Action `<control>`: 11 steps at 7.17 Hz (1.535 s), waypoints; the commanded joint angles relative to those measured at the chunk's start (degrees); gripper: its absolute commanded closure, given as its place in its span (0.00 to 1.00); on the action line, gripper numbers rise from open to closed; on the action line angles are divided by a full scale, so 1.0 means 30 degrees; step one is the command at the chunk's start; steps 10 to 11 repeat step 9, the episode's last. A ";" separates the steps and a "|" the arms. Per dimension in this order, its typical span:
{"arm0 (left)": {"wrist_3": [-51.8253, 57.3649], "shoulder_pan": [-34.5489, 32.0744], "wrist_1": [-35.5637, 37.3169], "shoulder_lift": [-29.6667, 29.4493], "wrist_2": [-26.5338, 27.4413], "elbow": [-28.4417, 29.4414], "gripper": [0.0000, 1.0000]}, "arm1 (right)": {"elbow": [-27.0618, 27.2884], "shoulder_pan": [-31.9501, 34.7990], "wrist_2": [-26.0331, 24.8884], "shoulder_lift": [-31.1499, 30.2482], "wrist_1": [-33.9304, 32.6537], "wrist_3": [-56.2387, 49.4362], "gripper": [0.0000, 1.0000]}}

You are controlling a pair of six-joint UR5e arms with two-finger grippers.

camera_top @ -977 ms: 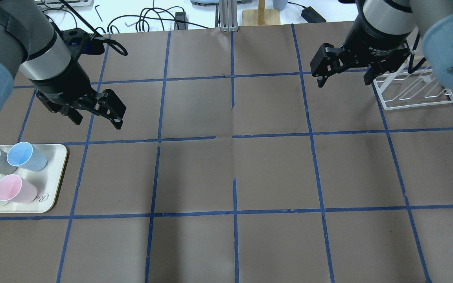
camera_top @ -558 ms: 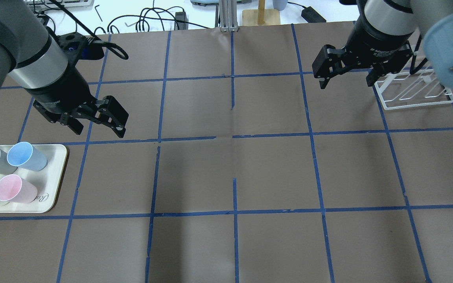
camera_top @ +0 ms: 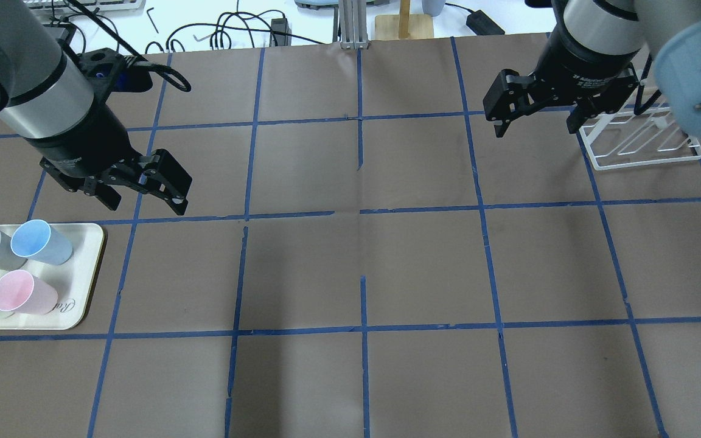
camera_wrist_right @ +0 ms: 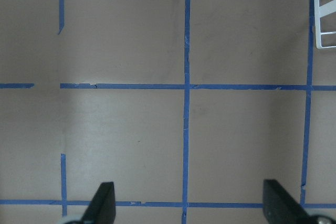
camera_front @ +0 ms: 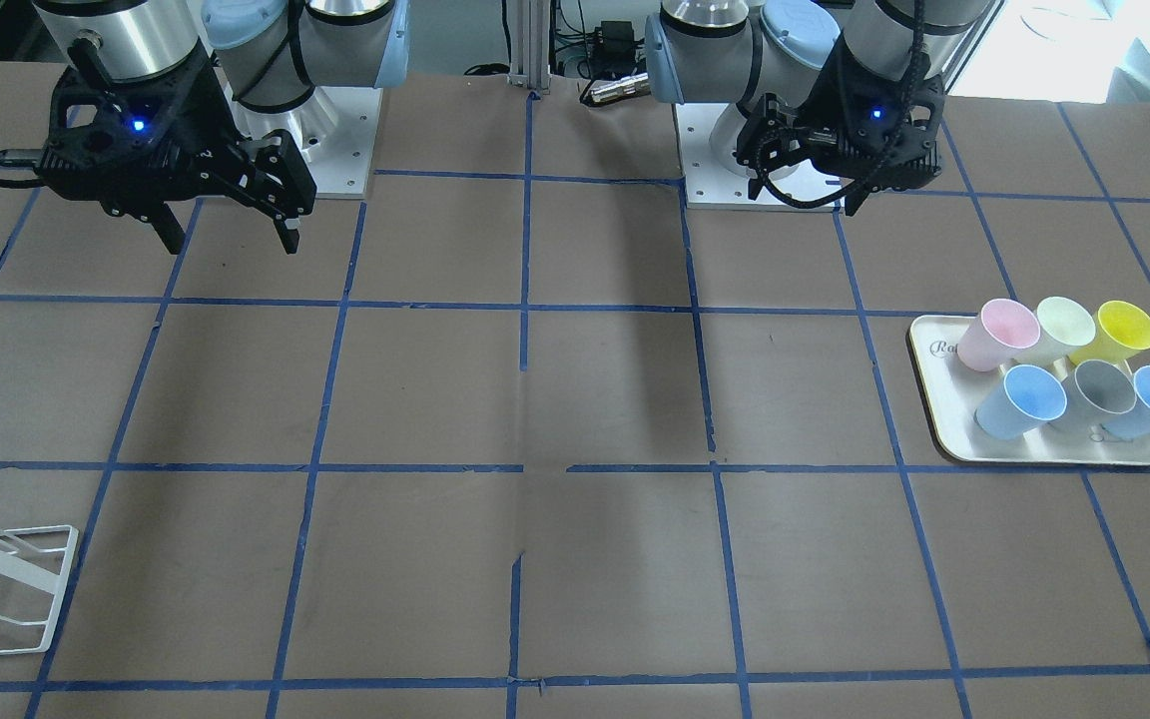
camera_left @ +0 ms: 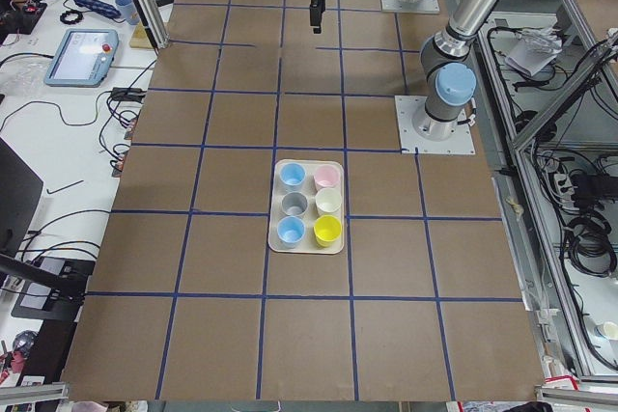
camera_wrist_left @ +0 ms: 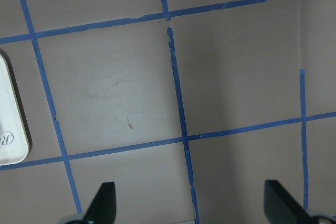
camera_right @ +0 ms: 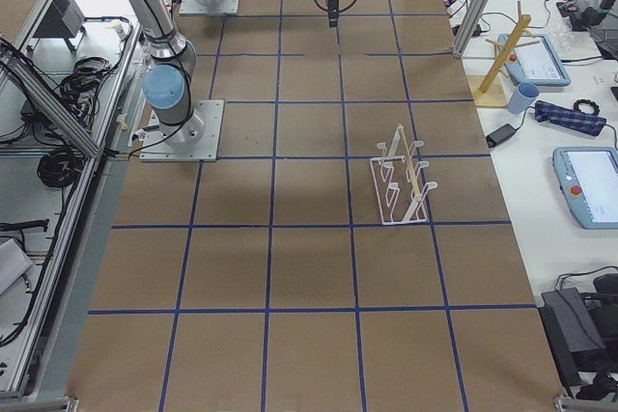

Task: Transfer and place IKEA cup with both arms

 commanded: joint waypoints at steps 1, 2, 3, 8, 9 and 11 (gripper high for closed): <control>0.0044 0.0021 0.0050 0.0049 -0.0019 -0.0033 0.00 | 0.0024 0.0000 -0.0034 0.0020 -0.0023 0.0000 0.00; 0.0074 0.0050 0.0050 0.0050 -0.0020 -0.0149 0.00 | 0.0024 0.0000 -0.0063 0.0020 -0.0053 -0.0029 0.00; 0.0074 0.0050 -0.0037 0.0079 0.0009 -0.0237 0.00 | 0.0024 0.0000 -0.0063 0.0020 -0.0082 -0.0029 0.00; 0.0103 0.0138 0.0138 0.0050 -0.0136 -0.0238 0.00 | -0.0151 0.0000 -0.0034 -0.0009 0.0093 0.0000 0.00; 0.0103 0.0138 0.0138 0.0050 -0.0137 -0.0238 0.00 | -0.0123 0.0000 -0.0034 -0.0009 0.0093 0.0000 0.00; 0.0103 0.0138 0.0138 0.0050 -0.0137 -0.0238 0.00 | -0.0123 0.0000 -0.0034 -0.0009 0.0093 0.0000 0.00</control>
